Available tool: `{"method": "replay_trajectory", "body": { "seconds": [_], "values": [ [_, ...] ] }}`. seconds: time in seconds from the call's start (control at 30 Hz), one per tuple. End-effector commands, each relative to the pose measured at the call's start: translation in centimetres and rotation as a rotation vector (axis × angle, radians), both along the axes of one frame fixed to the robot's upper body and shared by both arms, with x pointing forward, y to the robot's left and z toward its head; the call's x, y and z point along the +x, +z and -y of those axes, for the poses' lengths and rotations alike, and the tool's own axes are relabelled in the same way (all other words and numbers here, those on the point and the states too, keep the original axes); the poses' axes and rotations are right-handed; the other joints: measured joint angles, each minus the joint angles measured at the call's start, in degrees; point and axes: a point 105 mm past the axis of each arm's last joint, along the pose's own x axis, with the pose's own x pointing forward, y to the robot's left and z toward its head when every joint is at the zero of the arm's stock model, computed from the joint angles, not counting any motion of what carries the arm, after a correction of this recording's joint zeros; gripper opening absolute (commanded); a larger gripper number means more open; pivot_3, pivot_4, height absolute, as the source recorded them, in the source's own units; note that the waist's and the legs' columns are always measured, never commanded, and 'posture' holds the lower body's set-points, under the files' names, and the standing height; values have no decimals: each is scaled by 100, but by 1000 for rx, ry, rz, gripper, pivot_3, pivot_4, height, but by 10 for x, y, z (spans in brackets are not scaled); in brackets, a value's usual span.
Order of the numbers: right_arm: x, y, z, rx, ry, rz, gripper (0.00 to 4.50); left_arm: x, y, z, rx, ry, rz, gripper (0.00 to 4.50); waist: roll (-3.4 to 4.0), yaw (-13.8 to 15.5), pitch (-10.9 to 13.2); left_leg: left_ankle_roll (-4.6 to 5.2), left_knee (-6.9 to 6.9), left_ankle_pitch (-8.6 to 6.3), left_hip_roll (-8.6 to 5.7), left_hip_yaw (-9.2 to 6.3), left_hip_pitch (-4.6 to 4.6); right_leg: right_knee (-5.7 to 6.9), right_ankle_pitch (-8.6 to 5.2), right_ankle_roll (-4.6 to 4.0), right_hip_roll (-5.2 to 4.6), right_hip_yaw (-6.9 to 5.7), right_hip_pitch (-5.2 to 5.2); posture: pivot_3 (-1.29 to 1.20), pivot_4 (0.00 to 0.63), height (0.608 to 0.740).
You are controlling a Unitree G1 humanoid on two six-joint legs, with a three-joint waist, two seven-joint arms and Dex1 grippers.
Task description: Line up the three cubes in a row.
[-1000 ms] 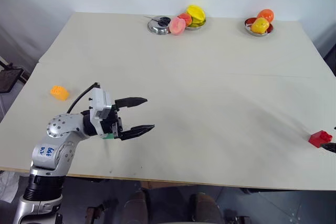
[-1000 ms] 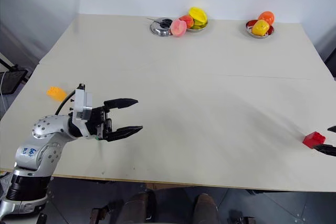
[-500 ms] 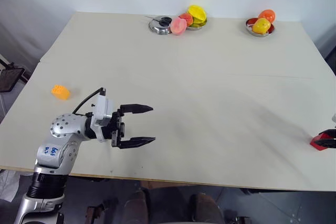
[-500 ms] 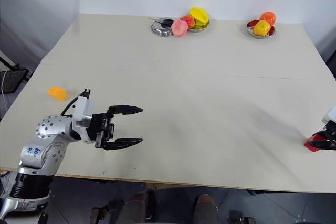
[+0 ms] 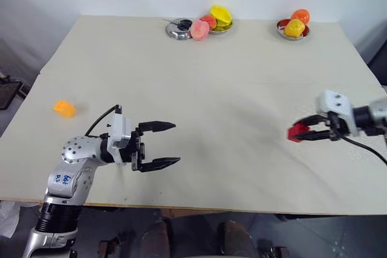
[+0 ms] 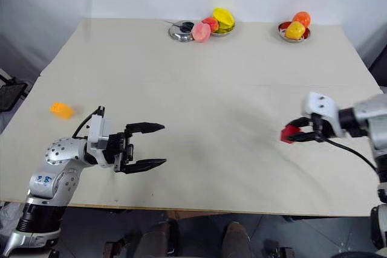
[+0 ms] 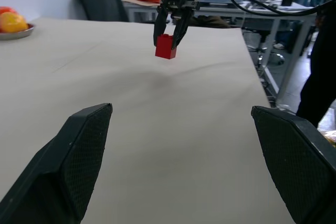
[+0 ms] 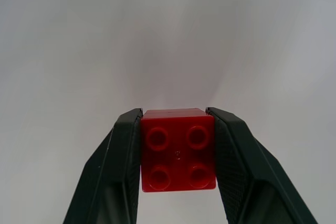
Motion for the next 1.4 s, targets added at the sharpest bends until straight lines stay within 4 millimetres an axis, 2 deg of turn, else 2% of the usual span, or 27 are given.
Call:
{"method": "replay_trajectory", "body": {
  "seconds": [0.03,0.2,0.33,0.53,0.57,0.6,0.73,0.8,0.93,1.0,1.07,1.13,1.23,1.4],
  "values": [
    [-2,1,-21,-14,90,-28,1483,0,2,0,-3,8,29,4500,0,89,0,4,11,-8,0,0,-6,1,0,0,0,0,-1,0,150,740],
    [16,-6,-50,-25,120,-46,1483,0,1,-6,4,31,33,4500,0,45,0,10,25,-18,0,3,-15,3,2,3,0,2,-8,0,150,740],
    [23,-17,-47,-81,137,-44,1483,2,0,-6,3,39,37,4500,0,53,0,10,19,-18,0,4,-16,2,2,3,0,1,-10,0,150,740],
    [31,-18,-51,-89,135,-27,1483,3,-1,-5,3,44,41,4500,-1,27,0,11,24,-19,0,6,-12,5,2,3,0,2,-7,0,150,740],
    [31,-17,-52,-86,138,-29,2203,3,-1,-5,3,45,42,4500,-1,28,0,10,24,-18,0,6,-12,6,2,3,0,3,-8,0,150,740],
    [31,-15,-53,-88,146,-16,2419,3,0,-6,5,47,45,4500,-1,30,0,10,24,-18,0,6,-12,6,2,3,0,3,-8,0,150,740],
    [30,-7,-52,-94,193,38,3756,5,0,-11,9,71,54,4500,-1,31,1,10,19,-19,0,7,-14,4,2,3,0,3,-11,0,150,740],
    [29,4,-52,-51,203,76,4479,6,0,-16,14,90,60,4500,-1,29,1,10,18,-19,0,8,-14,4,2,3,0,3,-12,0,150,740],
    [18,24,-52,90,277,153,4479,8,1,-27,13,134,57,4500,-1,31,1,10,17,-18,0,9,-14,3,2,3,0,3,-12,0,150,740],
    [3,30,-45,213,301,182,4479,12,4,-49,0,238,55,4500,-3,44,2,11,17,-19,0,8,-13,2,2,3,0,3,-10,0,150,740],
    [-13,28,-33,294,310,214,4479,15,4,-85,-9,400,61,4500,-4,58,3,12,15,-20,1,6,-13,1,2,3,0,0,-7,0,150,740],
    [-28,30,-32,429,322,240,4479,12,3,-115,-12,541,88,4500,-5,45,3,14,11,-25,1,6,-13,1,2,3,0,-3,-3,0,150,740],
    [-40,19,-36,530,298,267,4479,-1,-2,-158,-41,721,79,4500,-6,2,3,17,16,-31,1,12,-10,-1,3,5,-1,1,-2,0,150,740],
    [-52,15,-56,710,254,290,4479,-38,-22,-196,-19,856,-18,4500,-8,-86,5,10,11,-35,15,22,6,-3,2,5,3,0,-1,0,150,740]
  ]
}}
